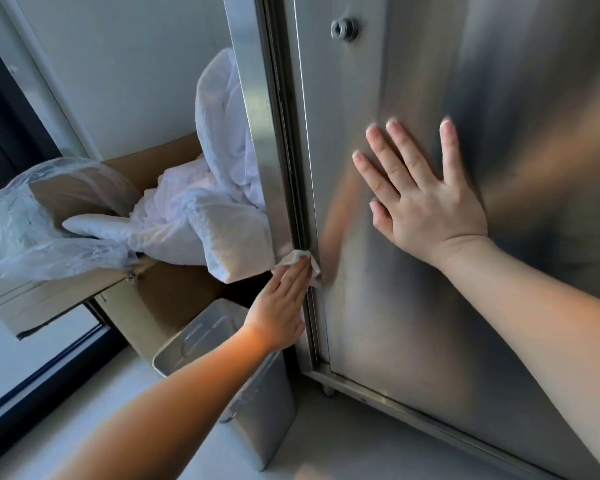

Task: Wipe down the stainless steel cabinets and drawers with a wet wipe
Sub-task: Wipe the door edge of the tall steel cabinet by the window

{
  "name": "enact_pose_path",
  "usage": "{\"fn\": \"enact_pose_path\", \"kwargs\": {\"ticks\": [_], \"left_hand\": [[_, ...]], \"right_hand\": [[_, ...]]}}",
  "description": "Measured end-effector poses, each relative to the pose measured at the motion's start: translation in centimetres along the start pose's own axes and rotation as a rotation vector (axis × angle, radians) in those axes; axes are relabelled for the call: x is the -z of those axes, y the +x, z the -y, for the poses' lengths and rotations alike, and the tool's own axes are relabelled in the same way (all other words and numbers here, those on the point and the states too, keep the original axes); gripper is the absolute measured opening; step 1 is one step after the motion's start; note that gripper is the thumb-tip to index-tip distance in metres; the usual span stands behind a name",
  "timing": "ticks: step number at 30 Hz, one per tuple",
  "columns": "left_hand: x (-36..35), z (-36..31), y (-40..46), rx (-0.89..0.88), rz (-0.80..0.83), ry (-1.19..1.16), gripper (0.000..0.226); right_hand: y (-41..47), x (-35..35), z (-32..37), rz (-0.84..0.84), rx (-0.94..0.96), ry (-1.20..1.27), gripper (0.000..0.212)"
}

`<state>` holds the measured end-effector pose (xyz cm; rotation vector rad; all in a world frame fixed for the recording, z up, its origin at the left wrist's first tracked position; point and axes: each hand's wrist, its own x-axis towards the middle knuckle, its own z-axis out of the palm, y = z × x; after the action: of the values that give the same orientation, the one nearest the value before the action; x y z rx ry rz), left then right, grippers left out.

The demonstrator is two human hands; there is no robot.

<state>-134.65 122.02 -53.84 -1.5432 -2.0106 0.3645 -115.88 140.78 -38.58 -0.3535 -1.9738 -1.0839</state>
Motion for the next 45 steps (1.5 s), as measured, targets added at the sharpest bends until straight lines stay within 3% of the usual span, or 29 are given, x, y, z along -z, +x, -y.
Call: {"fn": "enact_pose_path", "kwargs": {"ticks": [10, 15, 20, 30, 34, 38, 45], "left_hand": [[-9.2, -10.9, -4.6, 0.119, 0.368, -0.141, 0.079], [-11.1, -13.3, -5.0, 0.184, 0.388, -0.102, 0.074], [-7.9, -9.7, -2.4, 0.238, 0.148, -0.093, 0.073], [10.1, 3.6, 7.7, 0.399, -0.515, -0.128, 0.062], [12.1, 4.2, 9.6, 0.467, -0.593, -0.145, 0.058], [7.0, 0.4, 6.8, 0.396, -0.469, -0.142, 0.06], [-5.5, -8.8, -1.0, 0.278, 0.084, -0.047, 0.07]], "right_hand": [[0.1, 1.0, -0.4, 0.106, 0.049, 0.195, 0.06], [-0.1, 0.7, -0.4, 0.113, 0.002, 0.259, 0.057], [0.3, 1.2, -0.7, 0.1, 0.024, 0.252, 0.059], [0.3, 1.6, -0.5, 0.079, 0.064, 0.162, 0.059], [0.3, 1.5, -0.6, 0.083, 0.066, 0.187, 0.058], [0.2, 1.8, -0.7, 0.104, 0.069, 0.192, 0.059], [0.1, 1.9, -0.6, 0.12, 0.046, 0.246, 0.06]]}}
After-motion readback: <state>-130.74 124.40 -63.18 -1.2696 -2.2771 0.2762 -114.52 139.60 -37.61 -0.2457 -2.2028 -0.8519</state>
